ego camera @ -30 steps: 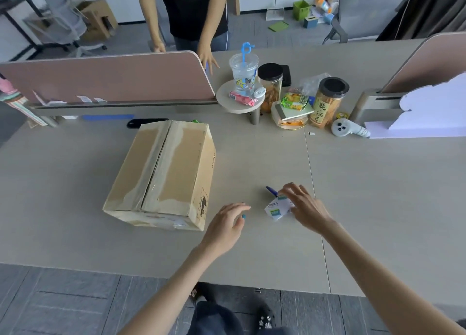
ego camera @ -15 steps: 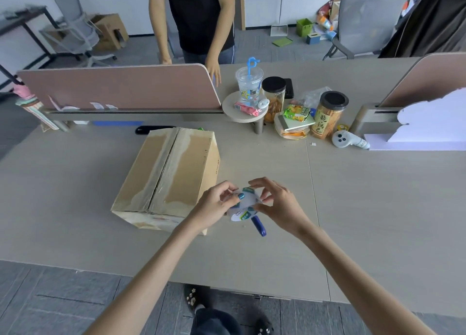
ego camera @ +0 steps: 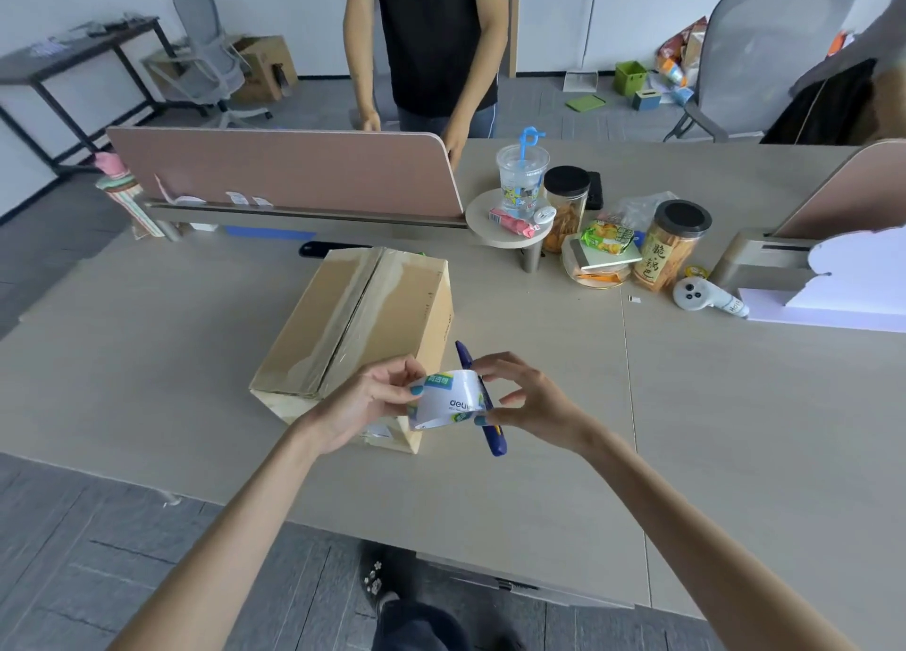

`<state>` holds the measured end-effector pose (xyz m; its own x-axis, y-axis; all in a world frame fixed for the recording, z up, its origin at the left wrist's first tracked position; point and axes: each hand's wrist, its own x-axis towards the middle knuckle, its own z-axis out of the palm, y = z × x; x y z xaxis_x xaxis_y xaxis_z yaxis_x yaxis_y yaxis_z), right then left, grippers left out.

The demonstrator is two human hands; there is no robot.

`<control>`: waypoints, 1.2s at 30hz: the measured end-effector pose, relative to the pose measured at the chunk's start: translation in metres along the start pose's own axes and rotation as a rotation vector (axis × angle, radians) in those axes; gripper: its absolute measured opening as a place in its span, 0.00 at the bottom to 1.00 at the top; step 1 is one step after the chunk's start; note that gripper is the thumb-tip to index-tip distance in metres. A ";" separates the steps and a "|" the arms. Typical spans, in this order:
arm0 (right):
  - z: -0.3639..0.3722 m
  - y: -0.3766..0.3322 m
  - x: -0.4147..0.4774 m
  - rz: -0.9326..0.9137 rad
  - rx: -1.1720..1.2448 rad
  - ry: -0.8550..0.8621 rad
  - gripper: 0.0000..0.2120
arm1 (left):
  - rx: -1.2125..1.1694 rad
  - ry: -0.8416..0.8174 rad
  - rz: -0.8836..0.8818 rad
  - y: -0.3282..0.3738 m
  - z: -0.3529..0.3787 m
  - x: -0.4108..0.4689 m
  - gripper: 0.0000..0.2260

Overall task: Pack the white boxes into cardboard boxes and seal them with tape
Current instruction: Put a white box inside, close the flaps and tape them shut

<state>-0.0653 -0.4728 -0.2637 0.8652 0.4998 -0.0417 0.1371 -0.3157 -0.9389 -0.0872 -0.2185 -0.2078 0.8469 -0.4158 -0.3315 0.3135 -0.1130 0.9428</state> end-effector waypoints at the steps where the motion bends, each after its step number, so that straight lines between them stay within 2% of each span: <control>1: 0.002 -0.002 0.002 -0.003 -0.019 -0.002 0.25 | -0.014 0.010 0.001 0.000 -0.001 -0.003 0.07; 3: 0.005 -0.003 0.005 -0.023 -0.098 0.005 0.24 | 0.014 0.012 0.000 0.001 -0.003 -0.007 0.10; 6: 0.010 -0.006 0.009 -0.091 -0.291 0.044 0.24 | 0.223 0.043 -0.013 0.005 -0.002 -0.009 0.10; 9: 0.015 -0.012 0.011 -0.116 -0.395 0.067 0.25 | 0.367 0.127 0.031 0.007 0.001 -0.005 0.05; 11: 0.017 -0.012 0.013 -0.124 -0.326 0.066 0.28 | 0.415 0.153 0.049 0.006 -0.001 -0.005 0.03; 13: 0.018 -0.009 0.014 -0.084 -0.178 0.068 0.36 | 0.390 0.153 0.038 0.006 -0.004 -0.009 0.04; 15: 0.016 -0.005 0.014 0.009 -0.038 0.058 0.43 | 0.357 0.159 0.032 0.007 -0.006 -0.014 0.05; 17: 0.015 -0.004 0.014 0.106 0.111 0.033 0.45 | 0.344 0.162 0.033 0.009 -0.007 -0.018 0.05; 18: 0.016 -0.003 0.015 0.154 0.213 0.030 0.43 | 0.341 0.160 0.032 0.010 -0.008 -0.020 0.05; 20: 0.019 -0.005 0.018 0.241 0.399 0.024 0.31 | 0.338 0.159 0.032 0.009 -0.011 -0.022 0.05; 23: 0.026 -0.010 0.021 0.263 0.401 0.006 0.13 | 0.319 0.161 0.032 0.009 -0.013 -0.024 0.05; 25: 0.030 -0.014 0.024 0.272 0.408 0.018 0.08 | 0.314 0.159 0.035 0.009 -0.014 -0.026 0.05; 28: 0.036 -0.022 0.025 0.286 0.441 0.013 0.12 | 0.297 0.150 0.042 0.009 -0.015 -0.027 0.05; 30: 0.038 -0.026 0.027 0.292 0.427 0.021 0.11 | 0.308 0.132 0.048 0.007 -0.016 -0.028 0.03; 32: 0.039 -0.028 0.030 0.285 0.328 0.046 0.08 | 0.351 0.132 0.064 0.004 -0.016 -0.028 0.04; 36: 0.042 -0.033 0.036 0.258 0.119 0.109 0.10 | 0.444 0.193 0.114 0.001 -0.013 -0.025 0.04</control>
<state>-0.0595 -0.4104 -0.2486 0.9118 0.3235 -0.2529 -0.1456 -0.3212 -0.9357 -0.1021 -0.1963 -0.1994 0.9424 -0.2780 -0.1860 0.0365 -0.4671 0.8834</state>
